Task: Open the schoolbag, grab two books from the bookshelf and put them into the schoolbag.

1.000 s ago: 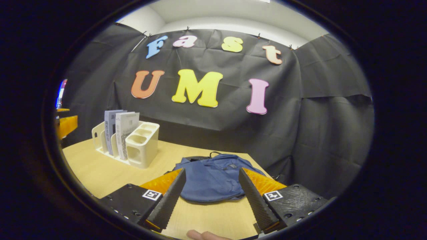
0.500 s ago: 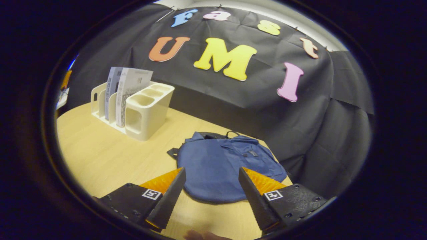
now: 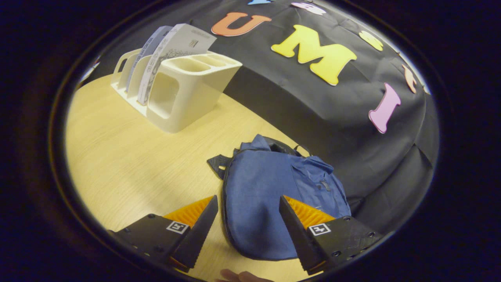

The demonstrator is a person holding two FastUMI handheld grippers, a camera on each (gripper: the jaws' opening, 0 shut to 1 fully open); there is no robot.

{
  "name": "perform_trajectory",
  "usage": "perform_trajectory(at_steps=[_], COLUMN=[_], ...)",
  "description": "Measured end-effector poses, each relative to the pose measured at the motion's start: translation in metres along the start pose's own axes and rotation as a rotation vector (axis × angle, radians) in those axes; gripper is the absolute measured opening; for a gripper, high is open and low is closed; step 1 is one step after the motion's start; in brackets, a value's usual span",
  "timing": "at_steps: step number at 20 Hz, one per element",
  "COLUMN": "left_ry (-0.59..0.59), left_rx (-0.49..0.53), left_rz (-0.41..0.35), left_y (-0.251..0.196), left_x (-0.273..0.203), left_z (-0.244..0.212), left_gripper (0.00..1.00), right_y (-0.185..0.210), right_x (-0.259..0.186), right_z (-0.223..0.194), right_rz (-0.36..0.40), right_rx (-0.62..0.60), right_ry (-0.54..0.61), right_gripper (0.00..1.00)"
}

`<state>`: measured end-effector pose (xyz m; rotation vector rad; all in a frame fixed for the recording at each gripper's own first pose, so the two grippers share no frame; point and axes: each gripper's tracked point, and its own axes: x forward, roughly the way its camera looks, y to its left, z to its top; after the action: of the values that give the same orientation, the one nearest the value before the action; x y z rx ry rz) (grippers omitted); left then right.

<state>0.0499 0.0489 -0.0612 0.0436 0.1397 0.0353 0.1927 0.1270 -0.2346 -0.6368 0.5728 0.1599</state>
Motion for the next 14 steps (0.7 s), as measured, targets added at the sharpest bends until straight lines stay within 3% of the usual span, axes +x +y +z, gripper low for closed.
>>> perform_trajectory(at_steps=[3,6,7,8,9,12,14], left_ry=[0.018,0.031,0.032,0.032,0.031,0.027,0.03], left_rx=[-0.011,-0.015,-0.019,-0.022,-0.022,-0.018,-0.023], left_rz=[0.002,0.003,0.002,0.002,-0.002,0.0,0.0], left_y=[0.002,0.002,0.002,0.001,0.0,0.0,0.0], left_x=[0.004,0.005,0.005,0.005,0.005,0.004,0.003], left_z=[-0.006,-0.008,-0.008,-0.008,-0.008,-0.007,-0.007], left_gripper=[0.98,0.98,0.98,0.98,0.98,0.98,0.98], right_y=[0.004,-0.009,-0.012,-0.016,-0.021,-0.035,-0.043], right_x=[0.015,0.022,0.022,0.023,0.02,0.008,0.0], right_z=[0.0,0.002,-0.002,-0.002,0.0,0.011,0.018], right_rz=[-0.009,-0.072,-0.08,-0.086,-0.096,-0.116,-0.126], right_rx=[-0.031,-0.069,-0.071,-0.067,-0.067,-0.079,-0.069], right_ry=[0.028,0.039,0.051,0.053,0.051,0.019,0.002], right_gripper=[0.99,0.94,0.99,0.92,0.98,0.92,0.97])
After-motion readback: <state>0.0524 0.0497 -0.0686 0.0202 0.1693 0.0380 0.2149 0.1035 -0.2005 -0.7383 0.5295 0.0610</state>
